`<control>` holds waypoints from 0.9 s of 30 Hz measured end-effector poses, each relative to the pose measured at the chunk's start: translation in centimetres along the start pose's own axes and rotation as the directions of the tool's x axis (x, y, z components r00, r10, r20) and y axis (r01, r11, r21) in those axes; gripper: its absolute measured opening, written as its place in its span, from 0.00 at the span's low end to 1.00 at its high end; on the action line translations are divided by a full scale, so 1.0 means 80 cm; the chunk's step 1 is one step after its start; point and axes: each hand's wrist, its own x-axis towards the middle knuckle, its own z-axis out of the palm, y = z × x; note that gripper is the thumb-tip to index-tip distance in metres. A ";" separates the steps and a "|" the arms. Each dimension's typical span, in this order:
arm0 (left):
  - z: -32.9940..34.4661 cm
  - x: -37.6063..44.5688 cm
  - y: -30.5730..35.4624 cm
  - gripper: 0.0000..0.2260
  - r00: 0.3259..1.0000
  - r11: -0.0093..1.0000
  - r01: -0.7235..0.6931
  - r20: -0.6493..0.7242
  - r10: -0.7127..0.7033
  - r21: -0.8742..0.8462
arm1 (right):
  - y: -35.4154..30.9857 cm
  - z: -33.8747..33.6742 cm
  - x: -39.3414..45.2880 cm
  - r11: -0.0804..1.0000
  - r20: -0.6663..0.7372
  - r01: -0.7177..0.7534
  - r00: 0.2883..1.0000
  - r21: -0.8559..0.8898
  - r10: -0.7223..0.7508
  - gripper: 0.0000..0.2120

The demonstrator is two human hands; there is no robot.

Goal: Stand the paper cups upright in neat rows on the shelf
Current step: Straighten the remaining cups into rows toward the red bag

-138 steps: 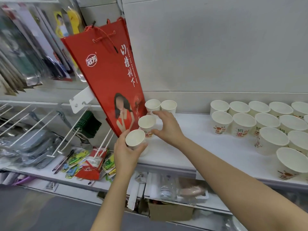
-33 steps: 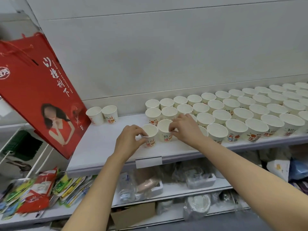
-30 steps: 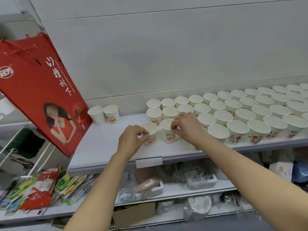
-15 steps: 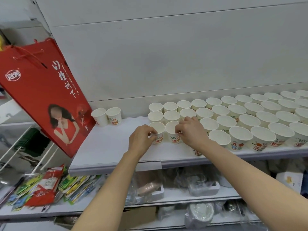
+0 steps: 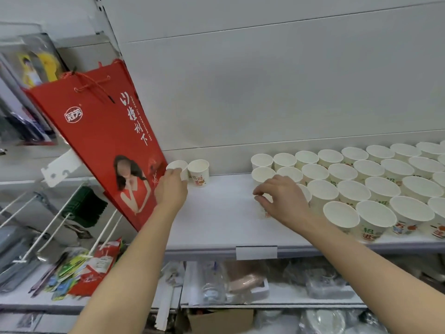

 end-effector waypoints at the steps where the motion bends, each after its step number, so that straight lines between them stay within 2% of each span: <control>1: 0.000 0.014 -0.009 0.17 0.999 0.999 -0.009 0.034 0.008 0.036 | -0.011 0.011 0.011 1.000 0.006 0.008 1.000 0.017 -0.008 0.03; 5: 0.007 0.049 -0.025 0.17 0.989 0.993 -0.053 0.145 0.037 0.109 | -0.042 0.057 0.053 0.997 0.040 -0.020 0.999 0.081 0.016 0.01; 8: 0.010 0.057 -0.035 0.11 0.982 0.982 -0.122 0.161 0.098 0.144 | -0.059 0.089 0.074 0.995 0.084 -0.052 0.995 0.084 0.045 0.02; 10: 0.006 0.051 -0.039 0.07 0.984 0.980 -0.147 0.121 0.131 0.135 | -0.065 0.107 0.087 0.993 0.121 -0.080 0.990 0.084 0.070 0.03; 12: -0.004 0.036 -0.041 0.06 0.983 0.978 -0.179 0.055 0.174 0.106 | -0.067 0.126 0.101 0.992 0.102 -0.102 0.990 0.074 0.094 0.06; 15: -0.023 0.004 -0.046 0.08 0.967 0.969 -0.247 -0.059 0.248 0.023 | -0.070 0.154 0.125 0.996 0.085 -0.084 0.993 -0.014 0.085 0.15; 18: -0.038 -0.027 -0.058 0.03 0.946 0.952 -0.301 -0.138 0.293 -0.044 | -0.074 0.178 0.151 0.993 0.135 -0.045 0.989 -0.105 0.059 0.22; 20: -0.044 -0.040 -0.066 0.03 0.947 0.950 -0.298 -0.149 0.283 -0.091 | -0.075 0.191 0.163 0.993 0.161 -0.022 0.986 -0.117 0.041 0.19; 24: -0.049 -0.056 -0.071 0.04 0.945 0.946 -0.305 -0.154 0.287 -0.110 | -0.078 0.196 0.171 0.993 0.208 -0.016 0.977 -0.119 0.040 0.09; 27: -0.048 -0.067 -0.067 0.03 0.948 0.944 -0.289 -0.185 0.259 -0.158 | -0.083 0.183 0.159 0.998 0.178 -0.034 0.983 -0.054 0.043 0.07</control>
